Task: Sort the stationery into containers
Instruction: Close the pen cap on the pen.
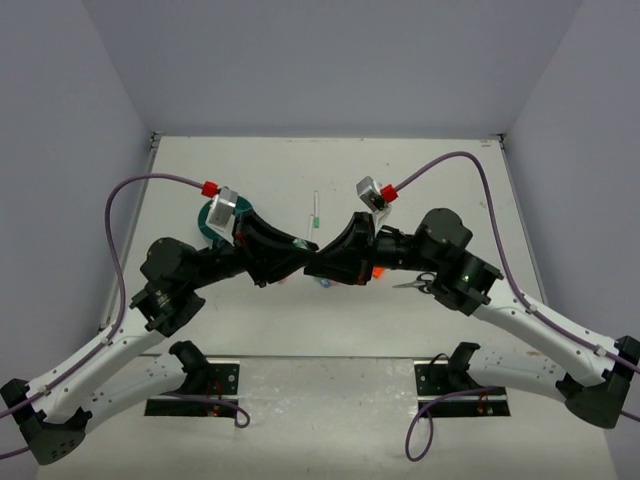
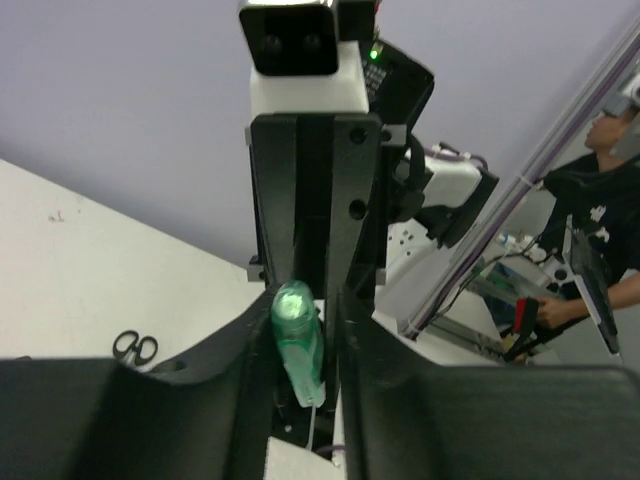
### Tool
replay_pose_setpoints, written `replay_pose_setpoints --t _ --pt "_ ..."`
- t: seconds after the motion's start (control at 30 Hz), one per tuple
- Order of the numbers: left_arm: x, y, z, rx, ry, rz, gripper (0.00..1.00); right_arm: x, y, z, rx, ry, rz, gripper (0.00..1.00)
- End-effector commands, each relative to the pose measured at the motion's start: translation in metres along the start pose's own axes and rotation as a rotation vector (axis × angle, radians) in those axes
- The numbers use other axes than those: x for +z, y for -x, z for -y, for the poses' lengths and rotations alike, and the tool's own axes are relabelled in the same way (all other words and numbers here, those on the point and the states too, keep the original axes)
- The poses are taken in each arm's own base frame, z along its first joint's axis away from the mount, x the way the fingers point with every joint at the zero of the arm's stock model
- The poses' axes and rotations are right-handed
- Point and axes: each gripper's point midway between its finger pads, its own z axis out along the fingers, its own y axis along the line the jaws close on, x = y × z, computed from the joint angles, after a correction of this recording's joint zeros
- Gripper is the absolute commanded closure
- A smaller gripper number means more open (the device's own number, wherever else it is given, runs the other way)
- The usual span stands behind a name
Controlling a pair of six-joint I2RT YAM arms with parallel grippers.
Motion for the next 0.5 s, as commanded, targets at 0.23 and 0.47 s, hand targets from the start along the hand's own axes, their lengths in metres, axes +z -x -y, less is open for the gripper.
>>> replay_pose_setpoints --t 0.23,0.47 --pt "0.003 -0.01 0.019 0.016 -0.11 -0.109 1.0 -0.01 -0.001 -0.005 -0.096 0.025 -0.002 1.0" --pt "0.006 0.005 -0.013 0.072 0.108 -0.095 1.0 -0.019 -0.007 0.009 -0.106 -0.064 0.001 0.61"
